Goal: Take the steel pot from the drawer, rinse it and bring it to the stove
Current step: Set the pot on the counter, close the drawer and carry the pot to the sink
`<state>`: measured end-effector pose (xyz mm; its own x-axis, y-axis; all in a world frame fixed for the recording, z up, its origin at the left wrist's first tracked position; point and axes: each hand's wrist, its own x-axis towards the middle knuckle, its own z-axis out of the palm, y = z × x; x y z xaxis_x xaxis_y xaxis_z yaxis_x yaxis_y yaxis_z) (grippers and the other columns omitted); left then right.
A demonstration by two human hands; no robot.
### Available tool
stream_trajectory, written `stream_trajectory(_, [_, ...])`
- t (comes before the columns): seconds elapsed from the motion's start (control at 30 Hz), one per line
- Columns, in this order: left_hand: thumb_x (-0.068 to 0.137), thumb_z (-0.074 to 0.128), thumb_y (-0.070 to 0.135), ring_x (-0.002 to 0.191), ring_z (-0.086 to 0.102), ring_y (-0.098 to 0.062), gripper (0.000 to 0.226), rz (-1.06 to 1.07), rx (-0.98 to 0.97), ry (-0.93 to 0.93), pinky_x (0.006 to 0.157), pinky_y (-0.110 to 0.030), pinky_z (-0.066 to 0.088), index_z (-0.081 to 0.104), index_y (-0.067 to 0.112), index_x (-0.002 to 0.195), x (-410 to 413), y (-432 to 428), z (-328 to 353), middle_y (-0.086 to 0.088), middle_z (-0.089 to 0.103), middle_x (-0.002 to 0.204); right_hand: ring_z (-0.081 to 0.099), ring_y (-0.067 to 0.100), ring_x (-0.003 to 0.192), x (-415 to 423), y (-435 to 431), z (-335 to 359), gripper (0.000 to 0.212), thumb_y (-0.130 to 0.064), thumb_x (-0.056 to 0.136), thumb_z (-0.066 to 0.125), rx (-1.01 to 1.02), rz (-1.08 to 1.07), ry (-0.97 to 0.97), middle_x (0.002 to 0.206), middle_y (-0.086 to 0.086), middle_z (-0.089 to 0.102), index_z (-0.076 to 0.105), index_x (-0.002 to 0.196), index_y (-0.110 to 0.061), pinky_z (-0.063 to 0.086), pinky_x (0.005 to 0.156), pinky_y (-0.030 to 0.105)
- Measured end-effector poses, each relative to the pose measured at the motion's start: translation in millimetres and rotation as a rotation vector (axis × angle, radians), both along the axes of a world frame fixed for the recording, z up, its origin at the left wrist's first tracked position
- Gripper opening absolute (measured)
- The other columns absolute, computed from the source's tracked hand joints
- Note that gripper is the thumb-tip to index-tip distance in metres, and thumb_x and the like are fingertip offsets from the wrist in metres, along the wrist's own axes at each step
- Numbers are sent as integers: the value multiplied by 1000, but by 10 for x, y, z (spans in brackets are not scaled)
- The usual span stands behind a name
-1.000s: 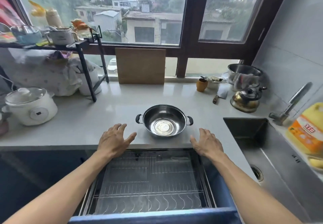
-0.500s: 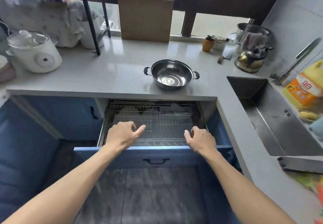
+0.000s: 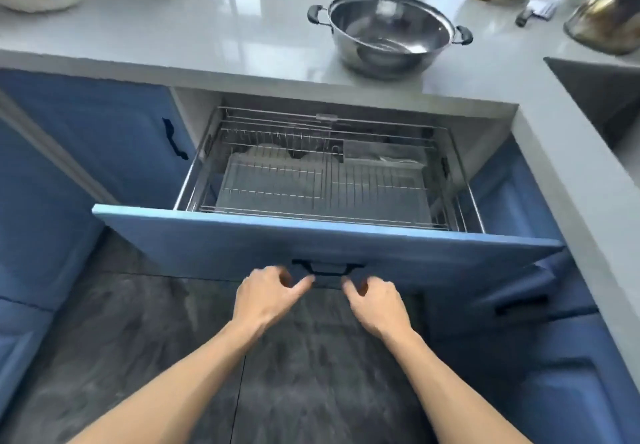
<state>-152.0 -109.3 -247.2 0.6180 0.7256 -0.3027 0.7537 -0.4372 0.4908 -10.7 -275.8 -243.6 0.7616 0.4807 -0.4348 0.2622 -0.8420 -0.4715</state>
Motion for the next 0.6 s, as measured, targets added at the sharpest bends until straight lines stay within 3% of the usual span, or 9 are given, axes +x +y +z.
stream_trajectory(0.07, [80,56,90,110,73,-26,72,14,-67,-37,90,-37,59,78,29,111,131,-28,-249,3,81,111,67,36,109,44,85,-326,66,-76,92,49,82,-65,22,108,11,77,73,105,-15,51,84,39])
stream_trajectory(0.13, [79,54,91,112,73,-26,71,37,-81,-81,92,-39,60,75,32,113,235,-25,-464,3,80,115,67,33,115,69,164,-562,68,-79,89,50,153,-120,30,109,8,78,73,108,-18,53,91,40])
stream_trajectory(0.3, [86,67,77,98,78,-21,53,144,-8,-190,81,-36,61,81,27,99,368,19,-782,5,84,95,69,22,89,124,284,-836,49,-63,91,69,335,-285,28,78,-7,68,70,94,-14,49,74,34])
stream_trajectory(0.4, [84,73,74,96,78,-16,52,194,-13,-232,79,-32,58,85,25,96,423,62,-854,7,84,93,71,19,84,111,344,-942,48,-63,89,70,392,-330,58,77,-3,73,68,87,-15,47,72,31])
stream_trajectory(0.5, [80,77,73,91,77,-12,50,240,-77,-245,77,-31,59,86,25,90,494,78,-889,10,84,89,77,23,81,136,405,-1023,49,-72,83,67,469,-351,104,83,-2,76,62,86,-23,60,77,42])
stream_trajectory(0.6, [76,80,75,84,76,-9,50,278,-109,-268,75,-32,60,85,25,82,600,111,-912,13,82,81,77,24,79,252,468,-1030,50,-73,82,67,488,-333,153,84,1,76,62,86,-23,62,77,45])
